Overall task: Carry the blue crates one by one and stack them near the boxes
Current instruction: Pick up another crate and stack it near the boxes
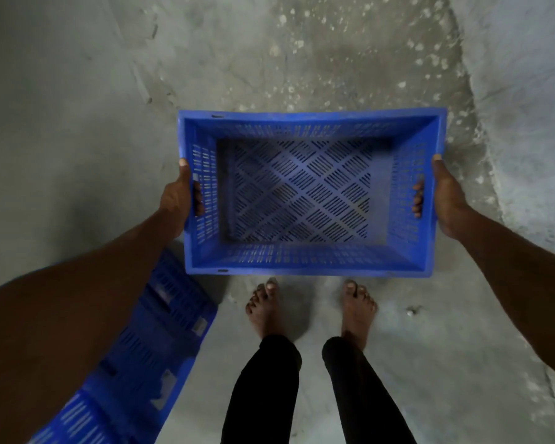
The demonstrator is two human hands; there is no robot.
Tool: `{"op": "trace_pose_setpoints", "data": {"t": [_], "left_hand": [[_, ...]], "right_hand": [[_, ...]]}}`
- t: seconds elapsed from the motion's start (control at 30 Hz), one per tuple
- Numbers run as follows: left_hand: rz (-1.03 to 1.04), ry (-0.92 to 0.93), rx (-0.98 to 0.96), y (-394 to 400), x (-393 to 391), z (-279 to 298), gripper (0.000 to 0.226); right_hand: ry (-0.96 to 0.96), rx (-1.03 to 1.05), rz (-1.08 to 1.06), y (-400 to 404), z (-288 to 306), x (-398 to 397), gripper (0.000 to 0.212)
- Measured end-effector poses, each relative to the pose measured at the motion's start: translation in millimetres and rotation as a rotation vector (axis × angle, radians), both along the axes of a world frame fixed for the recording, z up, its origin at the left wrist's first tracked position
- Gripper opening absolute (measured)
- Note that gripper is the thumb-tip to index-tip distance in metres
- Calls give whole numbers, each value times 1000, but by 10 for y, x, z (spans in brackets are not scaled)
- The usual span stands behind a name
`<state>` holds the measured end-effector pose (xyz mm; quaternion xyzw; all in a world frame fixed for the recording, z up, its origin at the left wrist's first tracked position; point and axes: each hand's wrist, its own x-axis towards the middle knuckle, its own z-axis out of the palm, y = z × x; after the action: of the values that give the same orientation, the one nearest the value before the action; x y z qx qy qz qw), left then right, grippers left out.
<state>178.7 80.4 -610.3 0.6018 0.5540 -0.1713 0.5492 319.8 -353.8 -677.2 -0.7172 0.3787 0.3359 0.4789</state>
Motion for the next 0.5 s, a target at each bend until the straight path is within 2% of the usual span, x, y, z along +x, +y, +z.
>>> {"op": "trace_pose_setpoints", "data": {"t": [0.03, 0.07, 0.1, 0.17, 0.3, 0.37, 0.5], "left_hand": [[21, -31, 17, 79, -117, -315, 67], [2, -45, 24, 78, -141, -193, 65], [6, 38, 34, 33, -132, -57, 64], [47, 30, 55, 58, -110, 100, 65], [23, -15, 28, 33, -44, 1174, 66], [20, -44, 39, 6, 32, 1918, 66], [15, -165, 18, -33, 133, 3425, 66]], "right_hand": [[-13, 9, -7, 3, 87, -7, 69], [-26, 13, -12, 12, 202, -20, 67], [-34, 12, -19, 21, 339, -23, 65], [-40, 30, -14, 8, 652, -7, 65], [-102, 105, 103, -121, 1797, 149, 82], [-132, 130, 157, -184, 2532, 238, 88], [-220, 115, 167, -331, 4089, 352, 80]]}}
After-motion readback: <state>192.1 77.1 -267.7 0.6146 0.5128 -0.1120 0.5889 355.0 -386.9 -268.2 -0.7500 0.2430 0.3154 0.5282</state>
